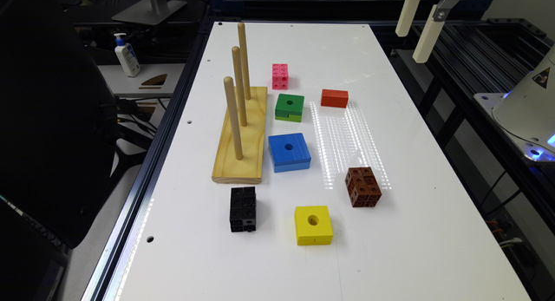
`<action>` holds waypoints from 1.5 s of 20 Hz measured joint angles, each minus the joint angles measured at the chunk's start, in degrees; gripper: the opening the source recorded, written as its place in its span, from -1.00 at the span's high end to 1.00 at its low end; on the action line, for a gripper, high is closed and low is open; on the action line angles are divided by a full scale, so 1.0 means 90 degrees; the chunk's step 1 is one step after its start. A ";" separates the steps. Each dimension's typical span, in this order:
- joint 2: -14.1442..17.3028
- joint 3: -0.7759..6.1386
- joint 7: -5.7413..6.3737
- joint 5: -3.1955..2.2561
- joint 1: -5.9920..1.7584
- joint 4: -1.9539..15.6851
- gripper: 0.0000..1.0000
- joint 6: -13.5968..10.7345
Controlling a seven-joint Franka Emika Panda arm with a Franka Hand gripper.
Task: Pick up pink block.
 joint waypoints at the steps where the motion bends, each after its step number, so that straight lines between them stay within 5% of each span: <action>1: -0.0001 0.0000 0.0000 0.0000 0.0000 0.0000 -1.00 0.0000; 14: -0.0004 -0.0001 -0.0015 -0.0003 -0.0068 0.0006 -1.00 0.0011; 25: 0.0044 -0.0007 -0.0307 -0.0031 -0.0450 0.0081 -1.00 0.0186; 30: 0.0178 -0.0007 -0.0381 -0.0034 -0.0539 0.0108 -1.00 0.0368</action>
